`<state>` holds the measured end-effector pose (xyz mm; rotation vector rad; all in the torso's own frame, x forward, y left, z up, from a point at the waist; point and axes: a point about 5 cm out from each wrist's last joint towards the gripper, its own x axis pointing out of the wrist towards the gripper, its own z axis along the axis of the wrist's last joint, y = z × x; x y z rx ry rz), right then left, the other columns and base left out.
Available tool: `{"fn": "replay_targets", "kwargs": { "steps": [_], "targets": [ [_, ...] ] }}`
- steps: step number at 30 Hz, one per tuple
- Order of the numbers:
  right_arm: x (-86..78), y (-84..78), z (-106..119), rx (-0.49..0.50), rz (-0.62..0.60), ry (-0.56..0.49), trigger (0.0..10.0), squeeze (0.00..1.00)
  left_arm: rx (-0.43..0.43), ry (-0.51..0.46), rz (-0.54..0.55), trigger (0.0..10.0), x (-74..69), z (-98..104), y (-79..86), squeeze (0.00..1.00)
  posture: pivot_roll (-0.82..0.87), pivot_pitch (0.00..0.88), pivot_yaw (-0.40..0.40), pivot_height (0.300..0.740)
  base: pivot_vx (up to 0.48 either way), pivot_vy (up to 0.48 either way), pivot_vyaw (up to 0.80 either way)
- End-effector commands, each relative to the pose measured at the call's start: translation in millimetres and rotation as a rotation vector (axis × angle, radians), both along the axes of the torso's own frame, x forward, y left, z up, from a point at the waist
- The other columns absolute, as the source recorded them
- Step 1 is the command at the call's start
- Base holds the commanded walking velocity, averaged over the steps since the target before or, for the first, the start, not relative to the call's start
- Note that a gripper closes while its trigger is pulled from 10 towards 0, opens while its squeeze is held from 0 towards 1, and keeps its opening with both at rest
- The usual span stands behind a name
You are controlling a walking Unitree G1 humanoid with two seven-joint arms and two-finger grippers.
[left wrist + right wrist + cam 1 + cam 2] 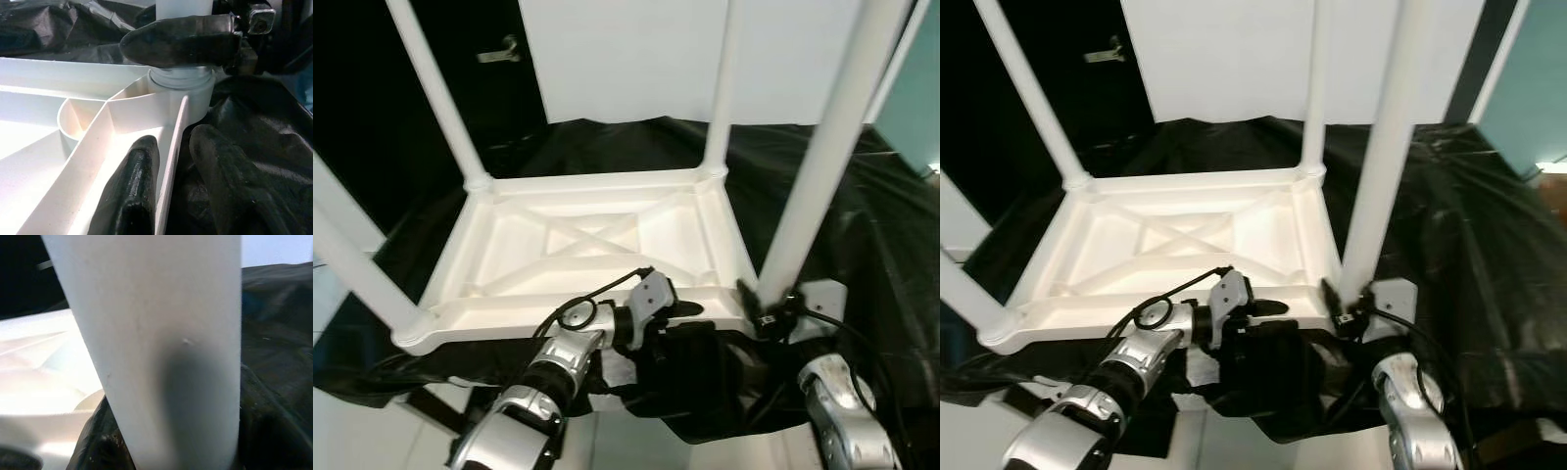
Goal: Building children table
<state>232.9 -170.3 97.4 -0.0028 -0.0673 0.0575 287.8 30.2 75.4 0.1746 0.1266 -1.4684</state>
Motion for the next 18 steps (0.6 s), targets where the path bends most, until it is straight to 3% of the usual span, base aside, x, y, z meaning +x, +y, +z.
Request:
{"fn": "replay_targets", "kwargs": {
  "steps": [1, 9, 10, 11, 12, 16, 18],
  "targets": [
    [-2.4, 13.0, -13, 0.043, -0.004, 0.065, 0.0, 0.0, 0.142, 0.17, -0.079, 10.0, -24.1, -39, 6.9, 0.0, -0.11, 0.0, 0.044, 0.74, 0.0, 0.0, 0.0],
    [6.3, 17.4, -8, 0.027, 0.012, 0.042, 0.0, 0.0, 0.141, 0.172, -0.087, 10.0, -25.0, -39, 4.8, 0.0, -0.12, 0.0, 0.043, 0.74, 0.0, 0.0, 0.0],
    [7.3, 20.7, -8, 0.022, 0.042, 0.049, 5.4, 0.0, 0.139, 0.17, -0.087, 10.0, -24.7, -38, 4.0, 0.0, -0.12, 0.0, 0.042, 0.74, 0.0, 0.0, 0.0],
    [8.5, 24.1, -6, 0.031, 0.088, 0.052, 10.0, 0.0, 0.137, 0.17, -0.085, 10.0, -24.5, -38, 3.4, 0.0, -0.12, 0.0, 0.04, 0.74, 0.0, 0.0, 0.0],
    [9.2, 26.1, -4, 0.04, 0.12, 0.052, 10.0, 1.0, 0.135, 0.17, -0.084, 10.0, -24.6, -38, 3.3, 0.0, -0.12, 0.0, 0.039, 0.74, 0.0, 0.0, 0.0],
    [10.5, 24.9, 0, 0.035, 0.153, 0.042, 10.0, 1.0, 0.134, 0.171, -0.081, 10.0, -25.3, -39, 3.9, 0.0, -0.12, 0.0, 0.037, 0.74, 0.0, 0.0, 0.0],
    [13.9, 16.4, 6, -0.041, 0.179, 0.03, 10.0, 1.0, 0.133, 0.174, -0.079, 10.0, -25.8, -39, 4.4, 0.0, -0.12, 0.0, 0.035, 0.74, 0.0, 0.0, 0.0]
  ]
}}
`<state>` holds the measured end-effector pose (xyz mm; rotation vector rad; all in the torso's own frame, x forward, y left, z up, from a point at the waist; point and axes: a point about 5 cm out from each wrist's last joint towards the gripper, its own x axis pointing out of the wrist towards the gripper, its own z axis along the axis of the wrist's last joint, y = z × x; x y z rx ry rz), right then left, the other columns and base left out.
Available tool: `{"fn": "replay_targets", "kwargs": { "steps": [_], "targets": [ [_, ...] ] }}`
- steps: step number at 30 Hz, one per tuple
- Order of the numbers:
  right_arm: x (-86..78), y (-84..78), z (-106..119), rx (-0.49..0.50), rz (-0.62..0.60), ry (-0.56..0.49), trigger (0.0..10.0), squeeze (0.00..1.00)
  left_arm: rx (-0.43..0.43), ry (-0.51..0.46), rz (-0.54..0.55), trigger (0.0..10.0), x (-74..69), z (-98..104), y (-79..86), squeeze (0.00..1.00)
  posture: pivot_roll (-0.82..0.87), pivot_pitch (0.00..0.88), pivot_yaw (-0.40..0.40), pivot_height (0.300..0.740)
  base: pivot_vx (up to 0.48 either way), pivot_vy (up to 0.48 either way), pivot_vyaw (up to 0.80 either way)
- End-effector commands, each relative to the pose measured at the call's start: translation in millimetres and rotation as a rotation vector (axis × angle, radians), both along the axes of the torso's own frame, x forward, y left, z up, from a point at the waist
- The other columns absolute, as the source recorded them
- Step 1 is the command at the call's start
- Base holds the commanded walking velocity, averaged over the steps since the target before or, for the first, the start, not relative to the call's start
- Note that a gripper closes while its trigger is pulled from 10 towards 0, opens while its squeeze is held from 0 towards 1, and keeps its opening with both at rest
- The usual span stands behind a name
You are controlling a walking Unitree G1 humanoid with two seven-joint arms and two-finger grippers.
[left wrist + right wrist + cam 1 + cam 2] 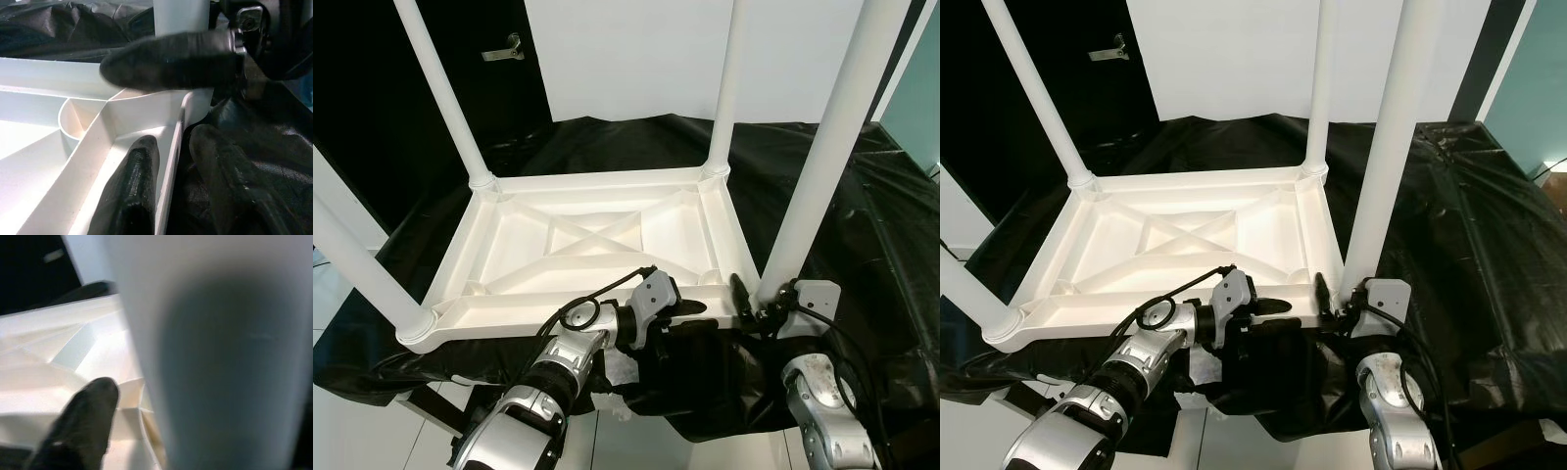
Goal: Building children table
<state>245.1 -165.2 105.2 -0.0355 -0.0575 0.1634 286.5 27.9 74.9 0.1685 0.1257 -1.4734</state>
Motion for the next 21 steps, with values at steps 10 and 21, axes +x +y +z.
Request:
{"fn": "replay_targets", "kwargs": {
  "steps": [10, 21],
  "targets": [
    [-0.6, -16.4, 11, -0.251, 0.385, 0.088, 10.0, 0.0, 0.133, 0.17, -0.081, 10.0, -24.6, -38, 4.6, 0.0, -0.14, 0.0, 0.044, 0.74, 0.0, 0.0, 0.0],
    [-10.7, -42.9, 15, -0.411, 0.597, 0.171, 0.0, 0.0, 0.139, 0.163, -0.085, 10.0, -22.9, -37, 5.3, 0.0, -0.13, 0.0, 0.05, 0.74, 0.0, 0.0, 0.0]
  ]
}}
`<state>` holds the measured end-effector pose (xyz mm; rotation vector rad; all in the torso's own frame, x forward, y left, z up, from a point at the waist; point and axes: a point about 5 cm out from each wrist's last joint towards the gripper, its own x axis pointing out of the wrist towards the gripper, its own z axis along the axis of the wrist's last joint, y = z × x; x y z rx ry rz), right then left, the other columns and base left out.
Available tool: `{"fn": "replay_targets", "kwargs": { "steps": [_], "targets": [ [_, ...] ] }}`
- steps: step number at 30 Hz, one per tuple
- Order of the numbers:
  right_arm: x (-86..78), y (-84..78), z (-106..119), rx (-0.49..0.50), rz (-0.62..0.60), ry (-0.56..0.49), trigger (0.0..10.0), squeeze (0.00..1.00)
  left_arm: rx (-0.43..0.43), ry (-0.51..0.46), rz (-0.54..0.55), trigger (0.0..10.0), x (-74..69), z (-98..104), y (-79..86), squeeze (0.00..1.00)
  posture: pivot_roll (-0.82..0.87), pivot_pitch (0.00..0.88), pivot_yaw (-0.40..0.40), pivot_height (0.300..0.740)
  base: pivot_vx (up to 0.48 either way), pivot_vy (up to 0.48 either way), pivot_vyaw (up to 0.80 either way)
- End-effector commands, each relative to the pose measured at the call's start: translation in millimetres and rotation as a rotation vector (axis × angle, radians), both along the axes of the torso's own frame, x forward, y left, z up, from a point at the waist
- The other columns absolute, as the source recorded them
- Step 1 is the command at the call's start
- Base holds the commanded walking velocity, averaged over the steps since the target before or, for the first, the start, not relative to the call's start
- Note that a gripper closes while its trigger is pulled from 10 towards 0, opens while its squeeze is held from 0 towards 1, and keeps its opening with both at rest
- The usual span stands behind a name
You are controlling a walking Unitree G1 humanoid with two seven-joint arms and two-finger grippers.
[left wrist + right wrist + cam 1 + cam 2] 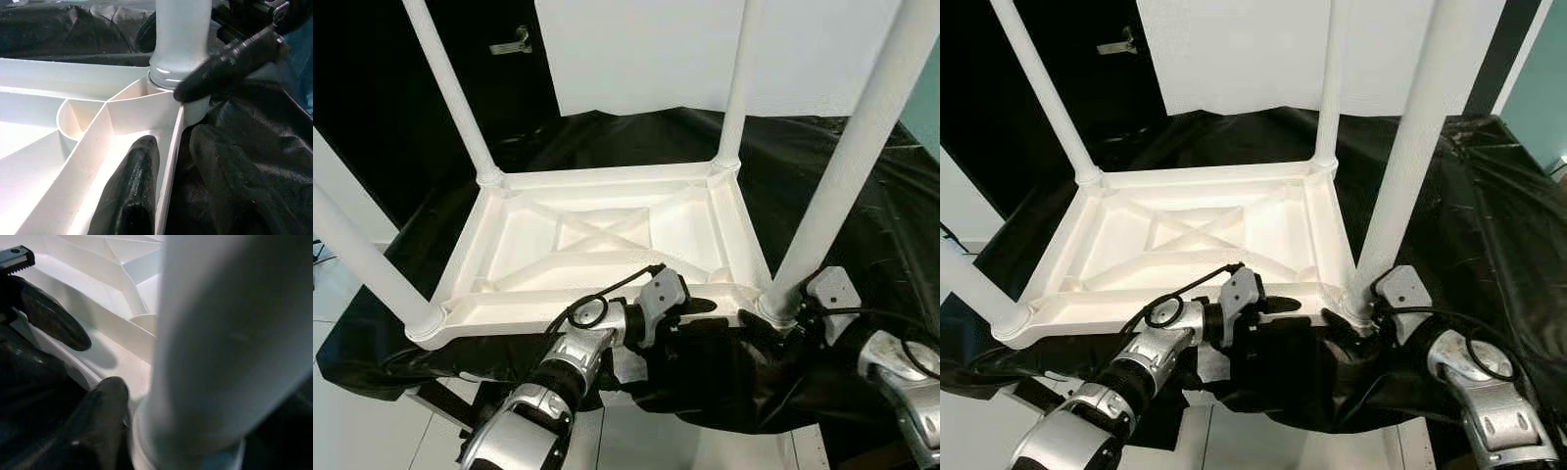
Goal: Building children table
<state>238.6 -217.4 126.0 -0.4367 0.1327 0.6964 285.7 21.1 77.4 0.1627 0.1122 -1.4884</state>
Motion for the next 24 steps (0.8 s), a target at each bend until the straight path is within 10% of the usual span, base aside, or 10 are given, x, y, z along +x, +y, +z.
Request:
{"fn": "replay_targets", "kwargs": {
  "steps": [1, 13, 20, 24],
  "targets": [
    [-4.5, 7.4, -4, 0.014, 0.085, 0.037, 0.0, 0.0, 0.153, 0.165, -0.07, 10.0, -22.0, -39, 12.5, 0.0, -0.13, 0.0, 0.051, 0.74, 0.0, 0.0, 0.0],
    [-10.0, 9.5, -19, 0.087, 0.072, 0.133, 0.0, 0.0, 0.157, 0.164, -0.07, 10.0, -21.7, -39, 14.4, 0.0, -0.13, 0.0, 0.053, 0.74, 0.0, 0.0, 0.0],
    [-11.2, 69.6, -45, 0.401, -0.34, -0.009, 0.0, 0.0, 0.154, 0.165, -0.072, 10.0, -22.4, -40, 12.6, 0.0, -0.12, 0.0, 0.046, 0.74, 0.0, 0.0, 0.0],
    [-13.0, 66.6, -43, 0.5, -0.552, -0.081, 0.0, 0.0, 0.152, 0.164, -0.064, 10.0, -21.3, -39, 12.7, 0.0, -0.11, 0.0, 0.04, 0.74, 0.0, 0.0, 0.0]
  ]
}}
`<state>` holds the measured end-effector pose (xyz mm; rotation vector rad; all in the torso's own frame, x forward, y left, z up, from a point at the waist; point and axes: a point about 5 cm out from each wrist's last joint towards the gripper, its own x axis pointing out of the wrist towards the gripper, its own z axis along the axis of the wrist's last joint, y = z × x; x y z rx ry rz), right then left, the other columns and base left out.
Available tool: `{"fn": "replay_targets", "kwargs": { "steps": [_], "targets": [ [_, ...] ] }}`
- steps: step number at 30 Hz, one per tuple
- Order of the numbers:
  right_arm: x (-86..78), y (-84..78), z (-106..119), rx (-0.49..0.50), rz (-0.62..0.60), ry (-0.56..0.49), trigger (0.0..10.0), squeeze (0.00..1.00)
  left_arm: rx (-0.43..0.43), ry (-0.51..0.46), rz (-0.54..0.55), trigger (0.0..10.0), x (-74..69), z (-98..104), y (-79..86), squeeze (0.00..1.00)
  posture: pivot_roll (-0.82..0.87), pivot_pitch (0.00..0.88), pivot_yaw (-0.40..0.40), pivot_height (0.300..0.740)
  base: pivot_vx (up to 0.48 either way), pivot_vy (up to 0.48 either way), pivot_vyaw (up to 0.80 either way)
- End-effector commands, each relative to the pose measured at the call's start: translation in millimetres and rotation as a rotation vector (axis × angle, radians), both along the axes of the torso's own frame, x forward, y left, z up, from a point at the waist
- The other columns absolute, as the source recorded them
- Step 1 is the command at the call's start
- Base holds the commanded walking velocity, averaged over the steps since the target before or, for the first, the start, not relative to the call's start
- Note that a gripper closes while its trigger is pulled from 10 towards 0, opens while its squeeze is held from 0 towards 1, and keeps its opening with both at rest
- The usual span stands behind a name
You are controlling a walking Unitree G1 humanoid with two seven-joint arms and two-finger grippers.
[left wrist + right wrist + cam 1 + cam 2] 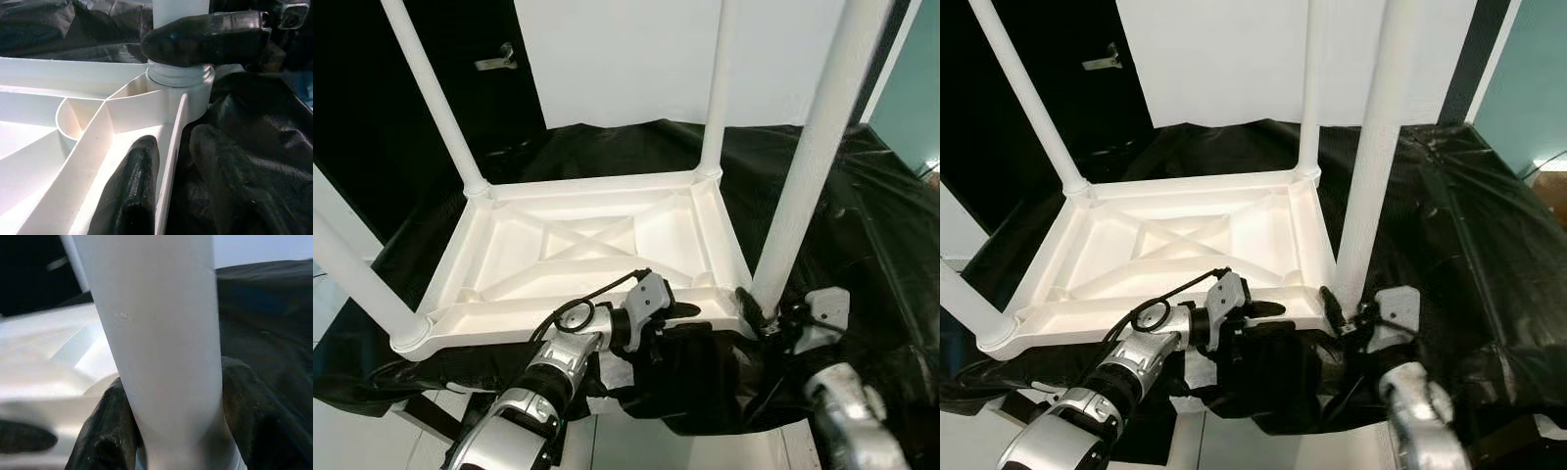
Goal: Building children table
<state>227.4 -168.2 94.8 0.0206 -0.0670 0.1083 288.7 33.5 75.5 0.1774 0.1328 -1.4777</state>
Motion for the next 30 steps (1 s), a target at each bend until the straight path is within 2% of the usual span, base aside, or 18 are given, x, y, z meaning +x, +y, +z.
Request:
{"fn": "replay_targets", "kwargs": {
  "steps": [1, 3, 9, 10, 11, 12, 13, 14, 15, 18, 19, 20, 21, 25, 26, 29, 30],
  "targets": [
    [-1.8, 13.6, -11, 0.046, 0.005, 0.06, 0.0, 0.0, 0.128, 0.161, -0.07, 10.0, -24.1, -37, 0.7, 0.0, -0.11, 0.0, 0.04, 0.74, 0.0, 0.0, 0.0],
    [-2.0, 9.3, -10, 0.043, -0.028, 0.05, 0.0, 0.0, 0.128, 0.162, -0.068, 10.0, -23.9, -37, 1.4, 0.0, -0.11, 0.0, 0.04, 0.74, 0.0, 0.0, 0.0],
    [-1.7, 10.5, -10, 0.02, -0.018, 0.052, 0.0, 0.0, 0.135, 0.167, -0.074, 10.0, -26.2, -40, 2.1, 0.0, -0.12, 0.0, 0.039, 0.74, 0.0, 0.0, 0.0],
    [-1.2, 12.8, -10, 0.002, 0.005, 0.049, 7.5, 0.0, 0.134, 0.168, -0.075, 10.0, -26.2, -40, 1.4, 0.0, -0.13, 0.0, 0.038, 0.74, 0.0, 0.0, 0.0],
    [-0.9, 14.7, -10, -0.01, 0.025, 0.048, 9.3, 0.0, 0.133, 0.167, -0.076, 10.0, -26.0, -39, 0.9, 0.0, -0.13, 0.0, 0.038, 0.74, 0.0, 0.0, 0.0],
    [-0.9, 14.7, -10, -0.01, 0.025, 0.048, 9.3, 0.0, 0.133, 0.167, -0.076, 10.0, -26.0, -39, 0.9, 0.0, -0.13, 0.0, 0.038, 0.74, 0.0, 0.0, 0.0],
    [-0.9, 17.4, -8, -0.035, 0.061, 0.03, 10.0, 0.0, 0.131, 0.166, -0.077, 10.0, -25.8, -39, -0.1, 0.0, -0.13, 0.0, 0.038, 0.74, 0.0, 0.0, 0.0],
    [-0.9, 17.4, -8, -0.035, 0.061, 0.03, 10.0, 0.0, 0.131, 0.166, -0.077, 10.0, -25.8, -39, -0.1, 0.0, -0.13, 0.0, 0.038, 0.74, 0.0, 0.0, 0.0],
    [-0.8, 17.4, -7, -0.055, 0.083, 0.019, 10.0, 1.0, 0.13, 0.165, -0.079, 10.0, -25.7, -38, -1.0, 0.0, -0.13, 0.0, 0.036, 0.74, 0.0, 0.0, 0.0],
    [1.0, 12.8, -4, -0.087, 0.096, 0.009, 10.0, 1.0, 0.129, 0.166, -0.08, 10.0, -25.8, -38, -1.7, 0.0, -0.13, 0.0, 0.034, 0.74, 0.0, 0.0, 0.0],
    [3.5, 5.7, -2, -0.133, 0.112, 0.002, 10.0, 0.95, 0.128, 0.166, -0.08, 10.0, -26.2, -38, -2.0, 0.0, -0.14, 0.0, 0.032, 0.74, 0.0, 0.0, 0.0],
    [3.5, 5.7, -2, -0.133, 0.112, 0.002, 10.0, 0.95, 0.128, 0.166, -0.08, 10.0, -26.2, -38, -2.0, 0.0, -0.14, 0.0, 0.032, 0.74, 0.0, 0.0, 0.0],
    [5.4, 0.6, 0, -0.162, 0.119, -0.001, 10.0, 0.0, 0.127, 0.167, -0.08, 10.0, -26.4, -39, -2.1, 0.0, -0.14, 0.0, 0.032, 0.74, 0.0, 0.0, 0.0],
    [8.8, -11.5, 8, -0.235, 0.185, -0.011, 10.0, 0.0, 0.127, 0.17, -0.078, 10.0, -27.2, -40, -1.1, 0.0, -0.14, 0.0, 0.028, 0.74, 0.0, 0.0, 0.0],
    [12.1, -22.0, 18, -0.302, 0.273, -0.023, 10.0, 0.0, 0.127, 0.172, -0.075, 10.0, -27.6, -40, -0.1, 0.0, -0.14, 0.0, 0.031, 0.74, 0.0, 0.0, 0.0],
    [13.5, -25.7, 21, -0.325, 0.317, -0.02, 10.0, 0.0, 0.126, 0.173, -0.075, 10.0, -27.7, -40, 0.1, 0.0, -0.14, 0.0, 0.031, 0.74, 0.0, 0.0, 0.0],
    [13.6, -27.6, 24, -0.346, 0.381, -0.008, 9.3, 0.0, 0.126, 0.173, -0.076, 10.0, -27.7, -40, 0.0, 0.0, -0.14, 0.0, 0.033, 0.74, 0.0, 0.0, 0.0]
  ]
}}
